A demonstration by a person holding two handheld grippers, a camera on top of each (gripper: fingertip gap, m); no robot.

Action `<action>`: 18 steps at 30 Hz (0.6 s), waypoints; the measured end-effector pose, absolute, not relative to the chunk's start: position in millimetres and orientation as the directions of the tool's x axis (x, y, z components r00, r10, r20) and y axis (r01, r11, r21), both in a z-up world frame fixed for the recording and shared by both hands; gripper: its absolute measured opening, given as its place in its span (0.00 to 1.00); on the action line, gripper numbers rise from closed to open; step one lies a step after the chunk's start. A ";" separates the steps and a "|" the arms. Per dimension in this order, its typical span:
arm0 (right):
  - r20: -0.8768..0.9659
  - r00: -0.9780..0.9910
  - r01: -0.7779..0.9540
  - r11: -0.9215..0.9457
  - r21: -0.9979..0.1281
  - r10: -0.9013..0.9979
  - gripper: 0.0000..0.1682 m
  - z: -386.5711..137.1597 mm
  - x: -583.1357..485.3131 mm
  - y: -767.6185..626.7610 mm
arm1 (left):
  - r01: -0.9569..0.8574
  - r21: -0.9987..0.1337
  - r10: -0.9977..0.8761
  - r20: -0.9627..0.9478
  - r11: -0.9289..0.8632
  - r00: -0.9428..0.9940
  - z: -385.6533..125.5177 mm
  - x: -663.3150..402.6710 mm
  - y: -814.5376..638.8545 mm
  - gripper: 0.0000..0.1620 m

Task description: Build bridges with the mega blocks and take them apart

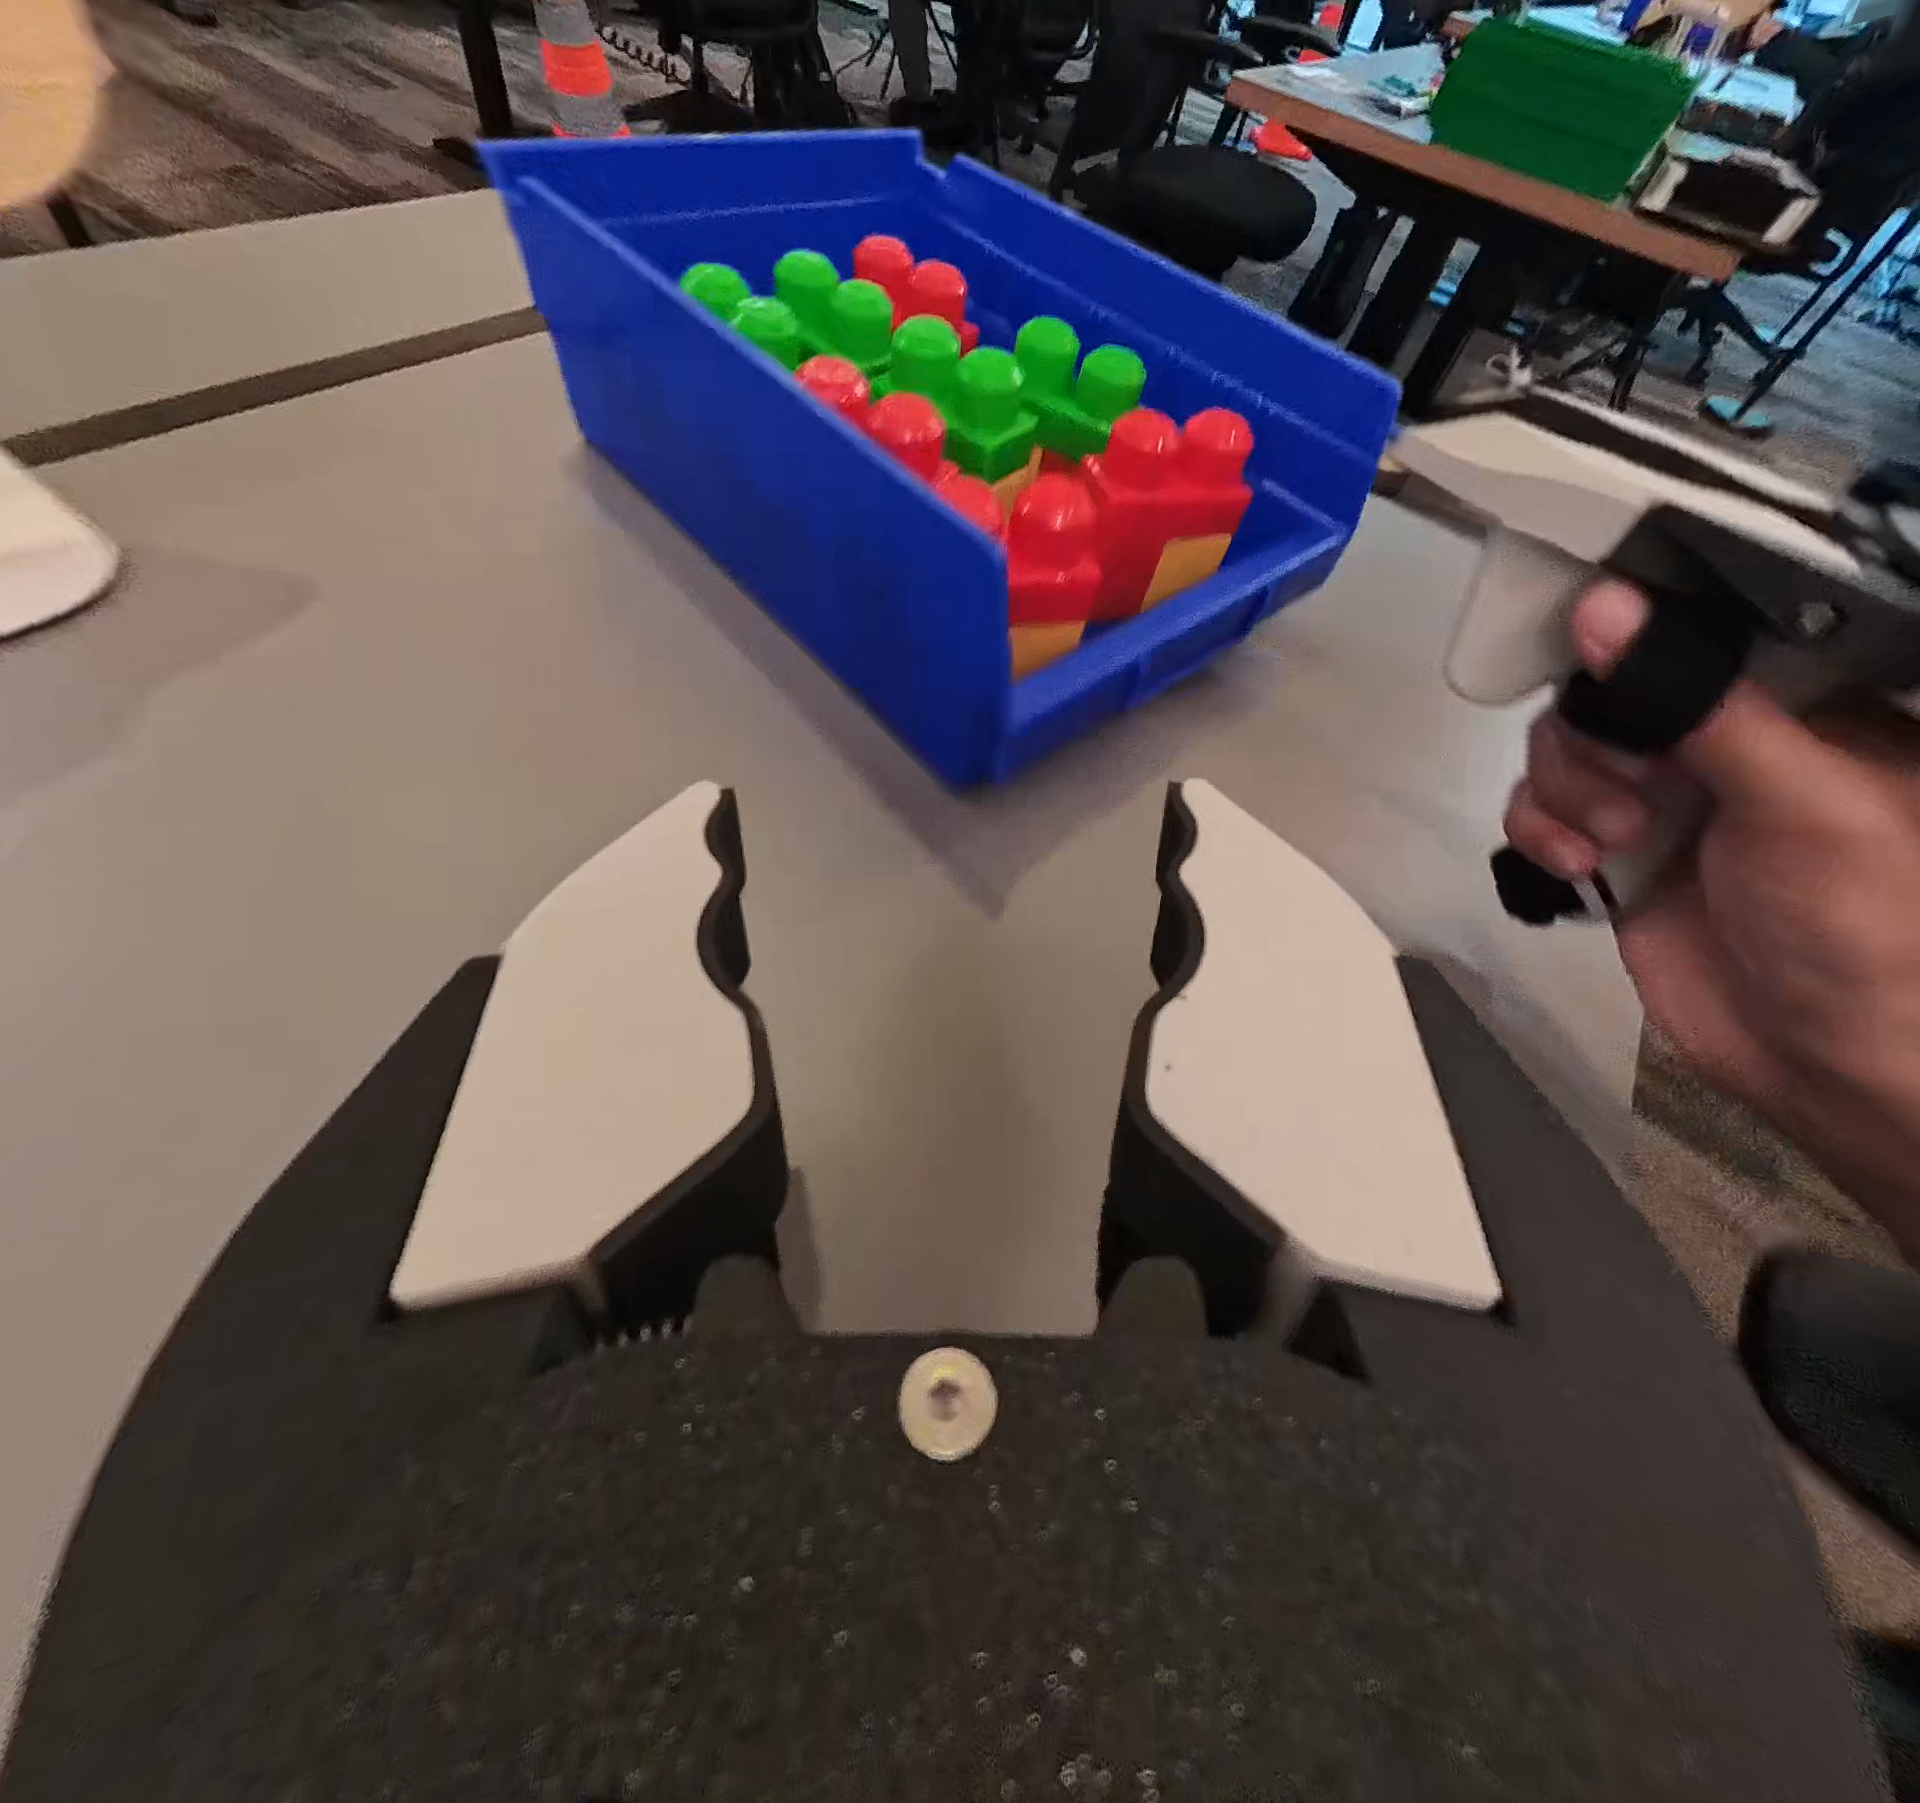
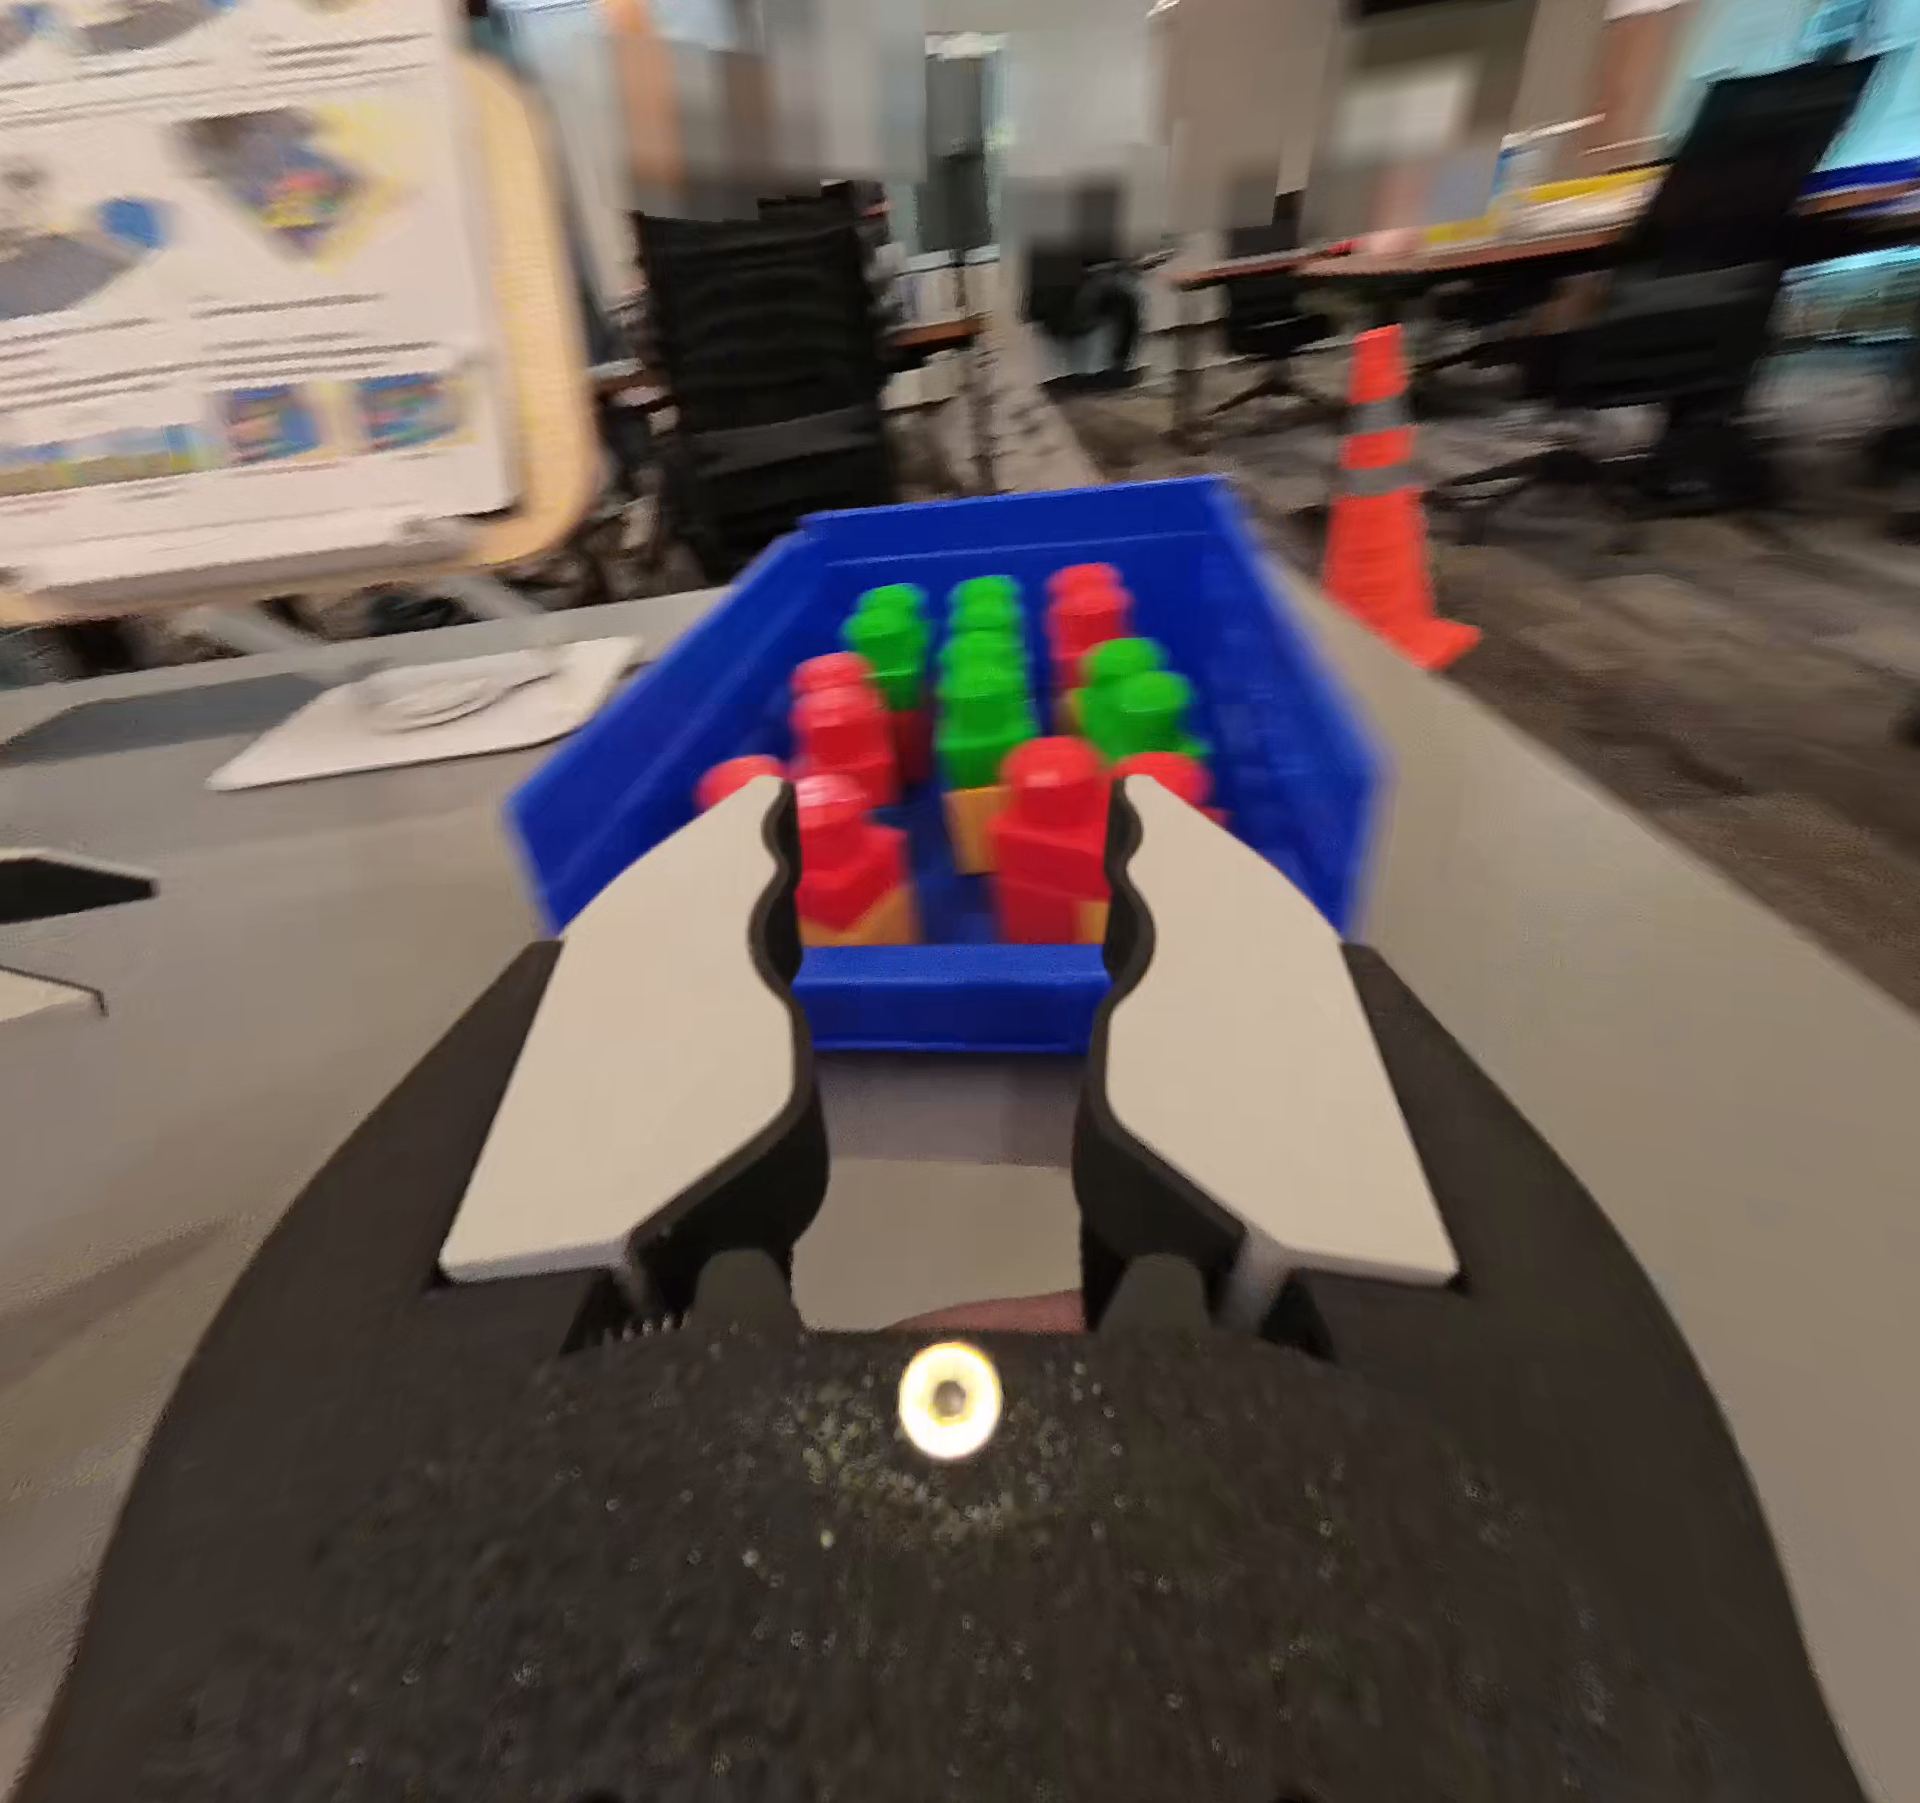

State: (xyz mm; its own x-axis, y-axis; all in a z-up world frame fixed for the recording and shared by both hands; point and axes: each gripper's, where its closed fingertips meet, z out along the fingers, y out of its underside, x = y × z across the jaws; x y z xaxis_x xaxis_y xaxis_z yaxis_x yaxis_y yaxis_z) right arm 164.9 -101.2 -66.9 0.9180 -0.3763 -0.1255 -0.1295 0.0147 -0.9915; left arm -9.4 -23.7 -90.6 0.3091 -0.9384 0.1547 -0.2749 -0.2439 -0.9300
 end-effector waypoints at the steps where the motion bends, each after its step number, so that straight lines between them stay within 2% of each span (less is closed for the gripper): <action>1: -0.129 0.893 -0.129 0.028 -0.991 -0.431 0.33 -67.5 184.3 -111.8 | -0.269 -0.926 -0.933 0.173 -0.263 0.315 -90.5 12.5 -23.1 0.47; 3: -0.160 0.857 -0.176 0.015 -0.984 -0.489 0.33 -74.8 211.7 -125.0 | -0.282 -0.912 -0.920 0.196 -0.299 0.341 -96.0 52.2 -20.6 0.48; 7: -0.202 0.847 -0.266 -0.064 -0.962 -0.491 0.34 -102.2 226.5 -124.3 | -0.293 -0.877 -0.867 0.230 -0.382 0.443 -117.2 101.7 -7.7 0.45; 9: -0.203 0.845 -0.286 -0.097 -0.953 -0.495 0.34 -110.8 227.4 -118.5 | -0.284 -0.866 -0.839 0.237 -0.411 0.491 -124.4 111.4 -0.1 0.37; 12: -0.201 0.828 -0.288 -0.090 -0.953 -0.523 0.33 -106.2 235.5 -110.3 | -0.226 -0.887 -0.793 0.214 -0.402 0.570 -118.1 107.1 17.0 0.12; 15: -0.188 0.830 -0.296 -0.128 -0.947 -0.526 0.31 -111.6 237.7 -94.6 | -0.214 -0.897 -0.746 0.168 -0.387 0.644 -116.8 96.3 32.5 0.06; 18: -0.190 0.815 -0.315 -0.142 -0.938 -0.548 0.25 -120.6 235.5 -86.0 | -0.192 -0.901 -0.711 0.161 -0.389 0.685 -116.4 86.5 40.1 0.03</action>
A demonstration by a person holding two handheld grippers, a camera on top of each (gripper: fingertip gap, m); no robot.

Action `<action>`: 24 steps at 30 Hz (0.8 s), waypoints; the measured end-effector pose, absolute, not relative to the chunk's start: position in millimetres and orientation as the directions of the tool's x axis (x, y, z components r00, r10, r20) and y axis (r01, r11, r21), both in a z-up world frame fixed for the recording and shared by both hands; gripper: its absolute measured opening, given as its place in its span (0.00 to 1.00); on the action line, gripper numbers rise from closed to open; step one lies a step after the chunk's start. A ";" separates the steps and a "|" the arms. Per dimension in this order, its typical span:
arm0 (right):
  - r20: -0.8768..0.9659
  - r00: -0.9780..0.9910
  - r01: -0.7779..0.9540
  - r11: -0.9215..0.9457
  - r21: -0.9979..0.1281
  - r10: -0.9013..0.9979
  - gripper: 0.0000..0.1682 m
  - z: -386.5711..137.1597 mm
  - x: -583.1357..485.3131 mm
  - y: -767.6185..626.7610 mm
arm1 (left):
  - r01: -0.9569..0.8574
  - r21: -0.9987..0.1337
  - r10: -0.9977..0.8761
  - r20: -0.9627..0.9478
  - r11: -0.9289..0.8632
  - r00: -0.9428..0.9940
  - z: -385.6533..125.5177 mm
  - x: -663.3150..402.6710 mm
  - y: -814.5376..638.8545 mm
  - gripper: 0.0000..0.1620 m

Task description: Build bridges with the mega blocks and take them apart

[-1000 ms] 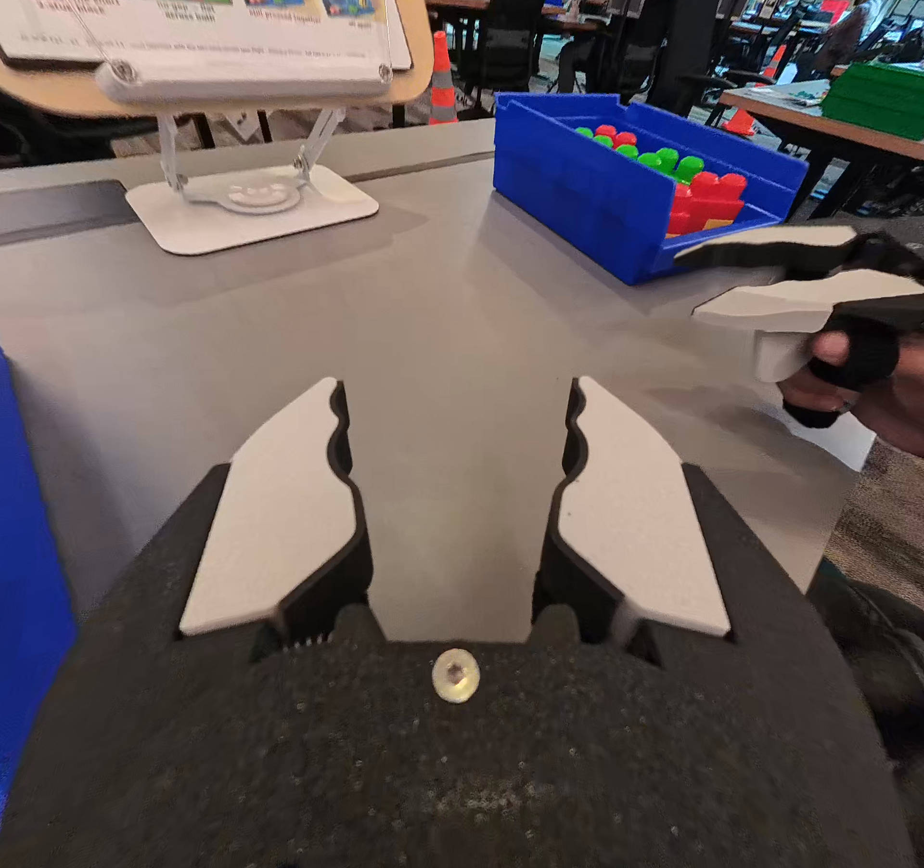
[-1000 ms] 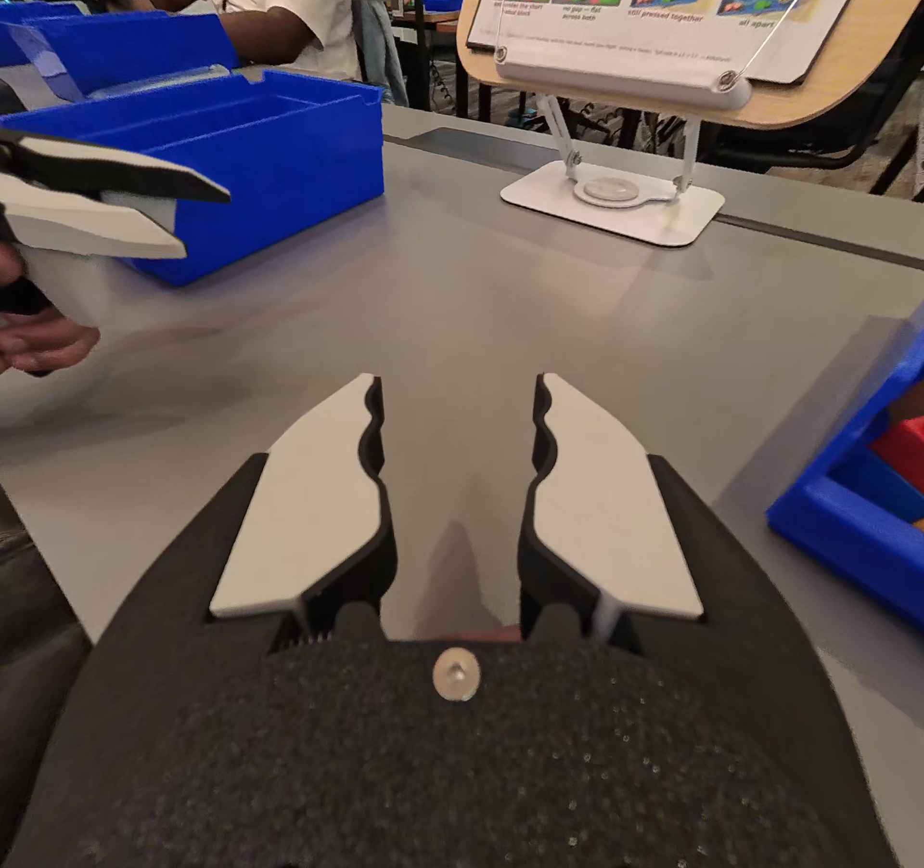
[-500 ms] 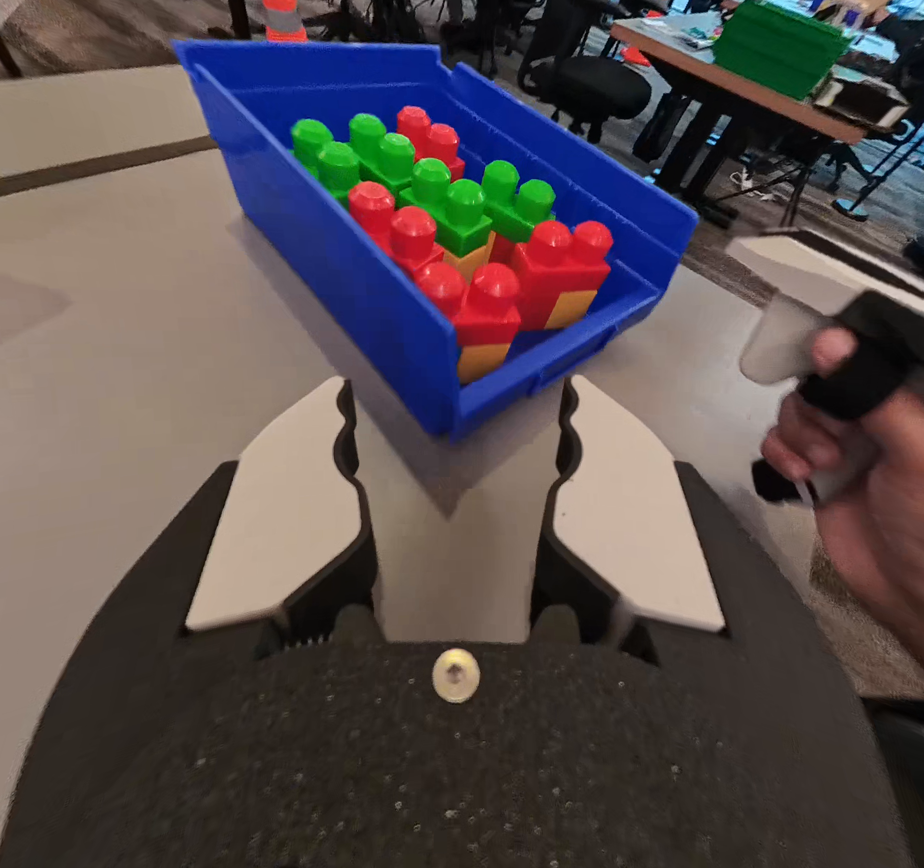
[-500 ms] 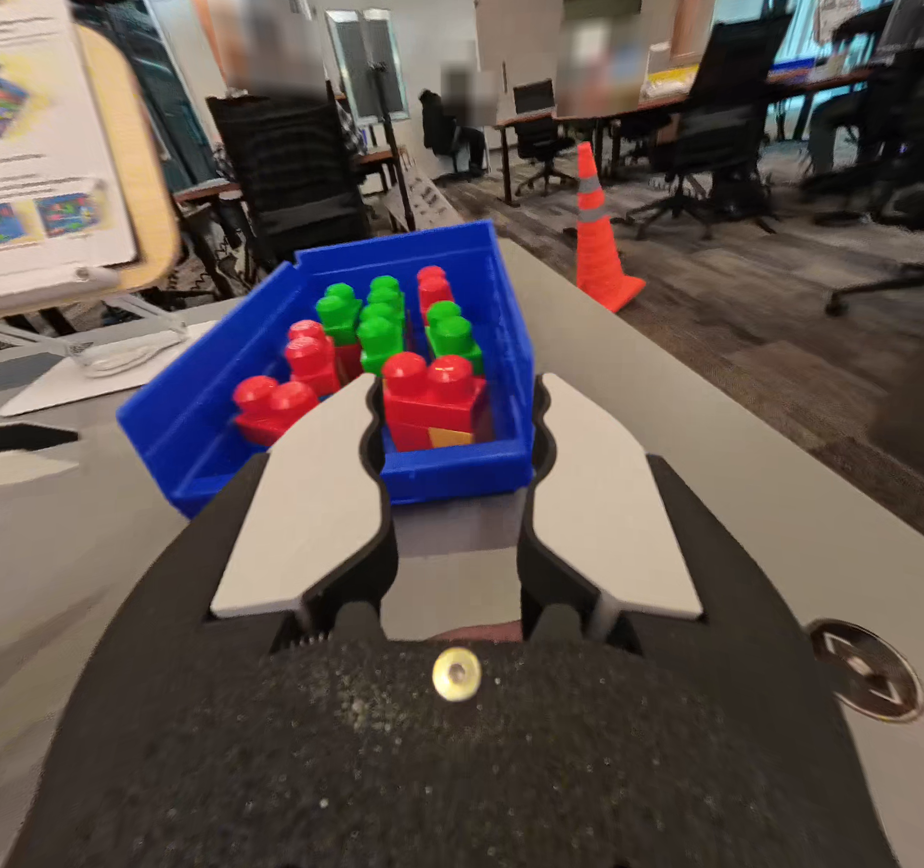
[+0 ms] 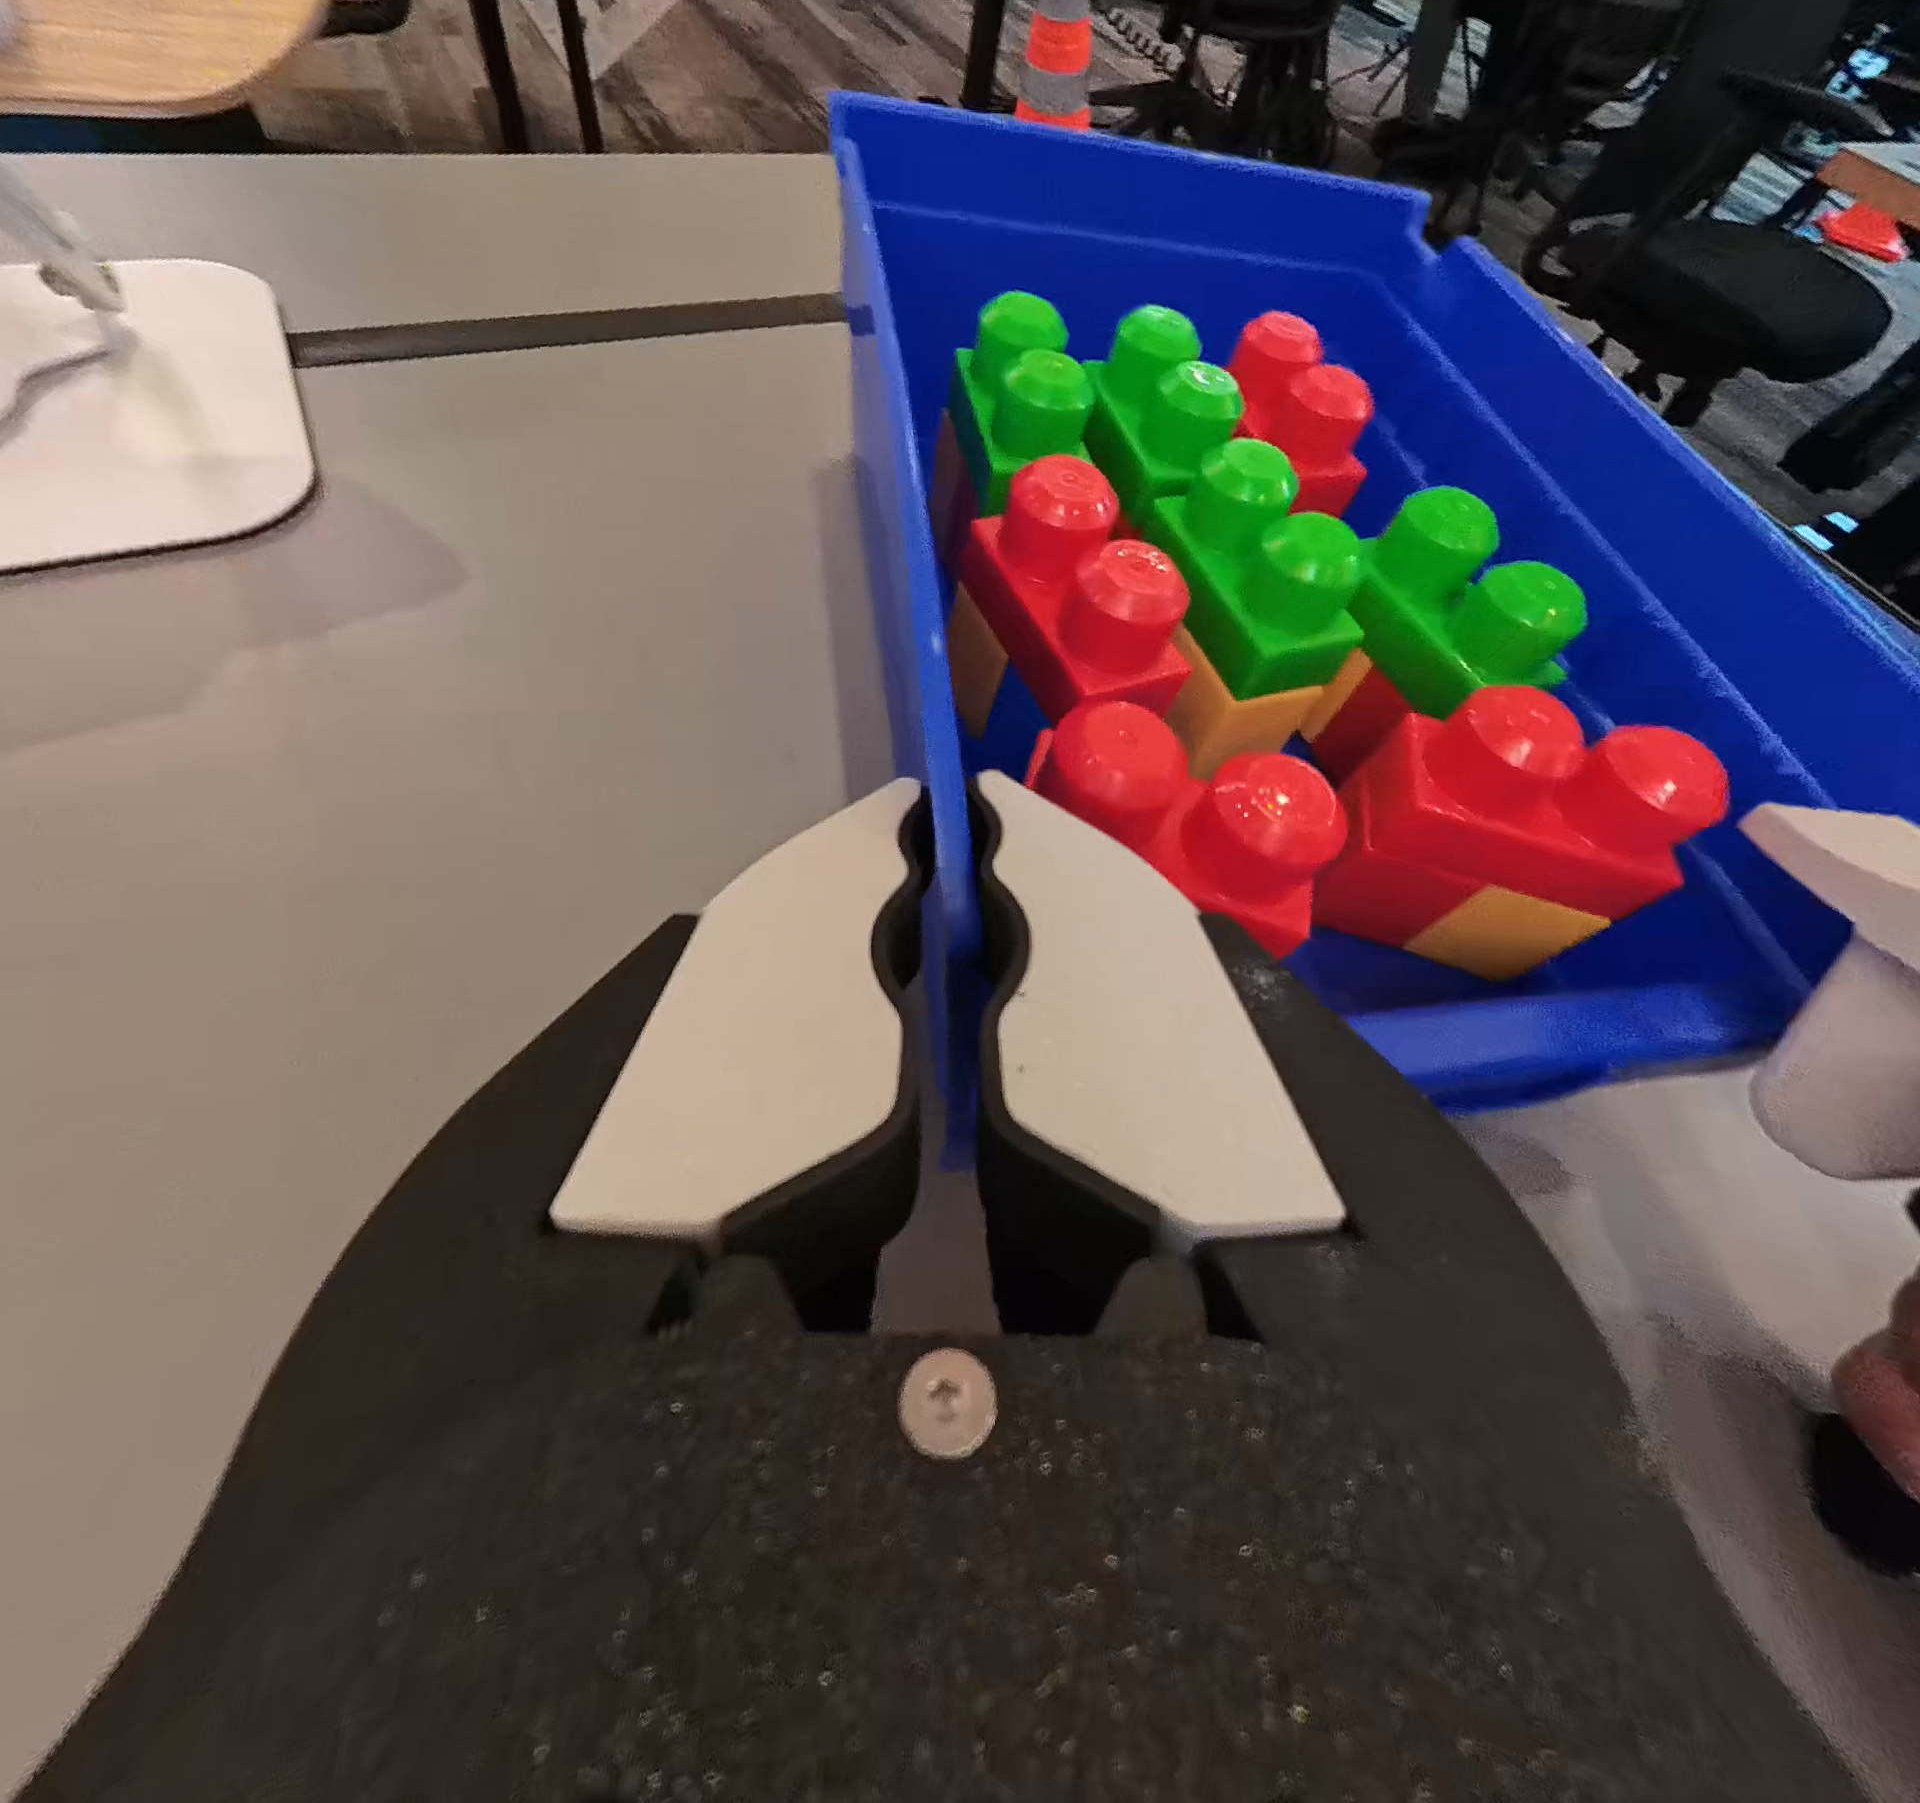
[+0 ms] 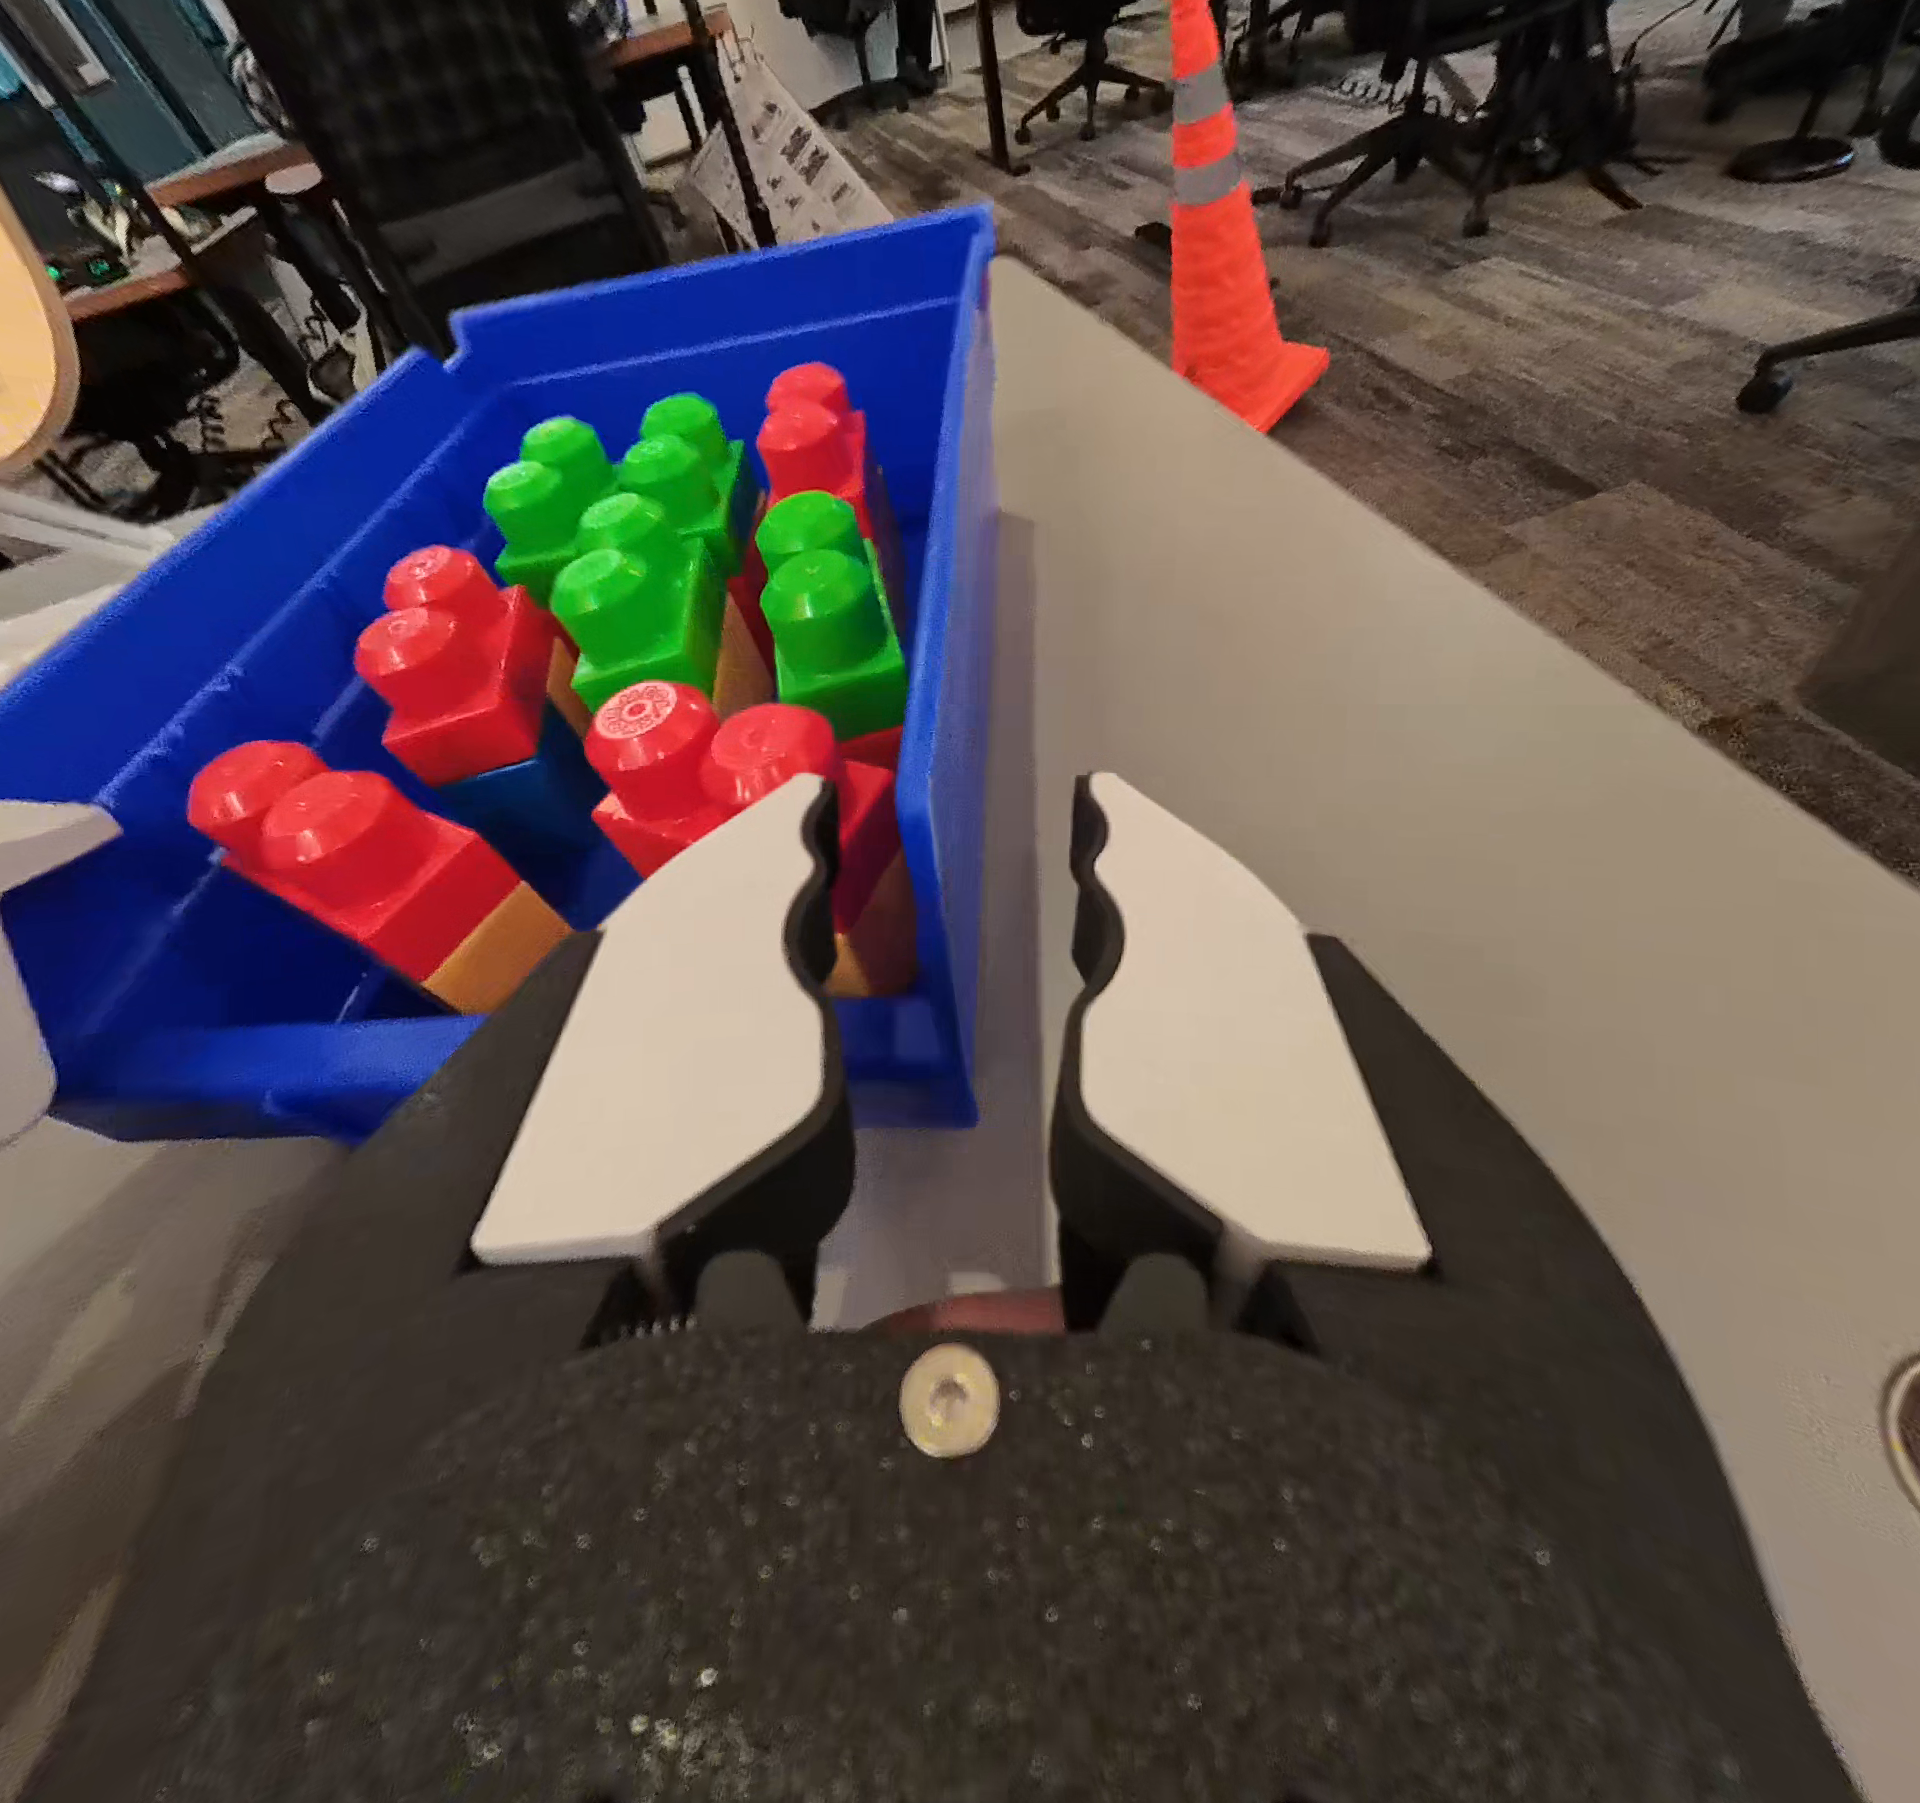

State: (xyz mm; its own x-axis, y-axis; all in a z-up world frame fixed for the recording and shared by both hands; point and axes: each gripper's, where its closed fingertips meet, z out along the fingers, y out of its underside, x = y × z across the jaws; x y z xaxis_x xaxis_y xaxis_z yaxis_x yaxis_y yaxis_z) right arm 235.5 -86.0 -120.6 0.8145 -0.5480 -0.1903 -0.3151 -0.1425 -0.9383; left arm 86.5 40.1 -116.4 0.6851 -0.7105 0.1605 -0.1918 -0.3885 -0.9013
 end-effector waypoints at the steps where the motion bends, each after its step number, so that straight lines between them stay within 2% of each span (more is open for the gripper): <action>1: -0.174 0.810 -0.311 -0.159 -0.937 -0.560 0.23 -122.3 233.9 -84.8 | -0.188 -0.904 -0.707 0.157 -0.384 0.689 -115.8 83.8 40.6 0.03; 2: -0.164 0.806 -0.301 -0.155 -0.941 -0.568 0.20 -120.4 232.1 -84.3 | -0.187 -0.906 -0.712 0.158 -0.380 0.684 -115.2 82.2 39.2 0.03; 3: -0.181 0.814 -0.307 -0.145 -0.941 -0.552 0.10 -118.7 226.7 -82.6 | -0.192 -0.908 -0.718 0.151 -0.372 0.679 -115.1 80.8 36.7 0.03; 6: -0.267 0.777 -0.381 -0.089 -0.920 -0.570 0.02 -116.7 218.3 -93.2 | -0.219 -0.921 -0.725 0.091 -0.322 0.683 -111.2 71.9 29.2 0.03; 15: -0.294 0.793 -0.337 0.018 -0.941 -0.534 0.03 -82.7 127.6 -126.6 | -0.212 -0.948 -0.767 0.048 -0.236 0.639 -87.3 -10.3 -3.4 0.03; 20: -0.331 0.852 -0.356 0.014 -0.934 -0.405 0.05 -73.2 50.5 -108.9 | -0.178 -0.941 -0.713 0.086 -0.287 0.696 -85.9 -96.0 -5.5 0.03; 24: -0.304 0.904 -0.325 -0.022 -0.945 -0.300 0.05 -66.4 -8.4 -83.9 | -0.082 -0.949 -0.617 0.132 -0.305 0.776 -74.7 -163.6 7.1 0.02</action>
